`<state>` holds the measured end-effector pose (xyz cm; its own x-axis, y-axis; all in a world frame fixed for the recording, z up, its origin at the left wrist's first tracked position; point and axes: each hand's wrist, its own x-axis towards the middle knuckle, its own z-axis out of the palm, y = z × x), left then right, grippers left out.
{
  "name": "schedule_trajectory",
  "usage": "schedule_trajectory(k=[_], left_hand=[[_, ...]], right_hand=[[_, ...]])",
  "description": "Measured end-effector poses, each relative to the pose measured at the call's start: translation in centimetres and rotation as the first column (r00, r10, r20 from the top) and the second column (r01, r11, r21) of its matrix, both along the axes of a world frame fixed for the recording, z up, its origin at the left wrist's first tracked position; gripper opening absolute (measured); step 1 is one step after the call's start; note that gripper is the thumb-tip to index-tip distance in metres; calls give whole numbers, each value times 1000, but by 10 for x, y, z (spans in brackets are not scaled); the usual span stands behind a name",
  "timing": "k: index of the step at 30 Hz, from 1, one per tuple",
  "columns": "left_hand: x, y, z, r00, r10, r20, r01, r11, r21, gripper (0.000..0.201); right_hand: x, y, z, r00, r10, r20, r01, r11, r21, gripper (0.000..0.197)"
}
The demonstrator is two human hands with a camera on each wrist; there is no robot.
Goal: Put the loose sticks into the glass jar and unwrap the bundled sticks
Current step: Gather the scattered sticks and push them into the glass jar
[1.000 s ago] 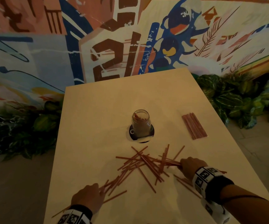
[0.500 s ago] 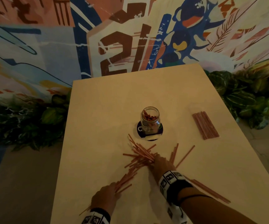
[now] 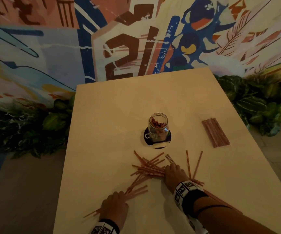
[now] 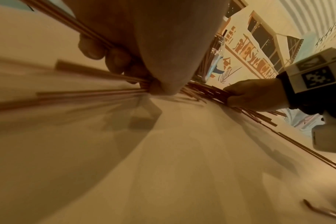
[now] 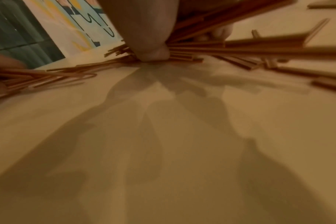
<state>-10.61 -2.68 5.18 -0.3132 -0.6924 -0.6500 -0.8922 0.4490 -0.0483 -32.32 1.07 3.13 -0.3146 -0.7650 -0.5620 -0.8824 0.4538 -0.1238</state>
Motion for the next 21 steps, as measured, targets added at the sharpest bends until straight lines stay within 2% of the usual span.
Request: schedule_trajectory(k=[2, 4, 5, 6, 9, 10, 12, 14, 16, 18, 21], left_hand=[[5, -1, -1, 997, -82, 8, 82, 995, -65, 37], [9, -5, 4, 993, -113, -21, 114, 993, 16, 32], [10, -5, 4, 992, -124, -35, 124, 992, -2, 32], [12, -8, 8, 993, -103, -62, 106, 993, 49, 32], [19, -14, 1, 972, 90, -217, -89, 996, 17, 44], [24, -15, 2, 954, 161, -254, -144, 986, 85, 45], [32, -15, 8, 903, 234, -359, -179, 968, 178, 35], [35, -17, 17, 852, 318, -416, -216, 937, 275, 8], [37, -19, 20, 812, 415, -412, -266, 890, 371, 16], [38, -21, 23, 736, 538, -412, -352, 823, 446, 14], [32, -23, 28, 563, 703, -435, -475, 706, 525, 18]], right_hand=[[-3, 3, 2, 1000, 10, 17, -10, 1000, -5, 30], [-7, 5, 6, 999, -1, 50, 2, 1000, -16, 28], [-9, 5, 9, 996, -11, 85, 13, 1000, -19, 28], [-11, 5, 13, 992, -26, 126, 29, 999, -24, 28], [-15, 6, 28, 958, -98, 271, 114, 993, -42, 30], [-17, 7, 32, 943, -119, 310, 143, 988, -54, 32], [-21, 8, 39, 924, -154, 349, 192, 978, -78, 34], [-23, 10, 43, 916, -179, 360, 226, 970, -93, 36], [-24, 12, 47, 907, -190, 375, 240, 966, -93, 34], [-23, 13, 50, 902, -188, 388, 236, 968, -80, 32], [-21, 15, 54, 905, -177, 388, 222, 972, -74, 28]])
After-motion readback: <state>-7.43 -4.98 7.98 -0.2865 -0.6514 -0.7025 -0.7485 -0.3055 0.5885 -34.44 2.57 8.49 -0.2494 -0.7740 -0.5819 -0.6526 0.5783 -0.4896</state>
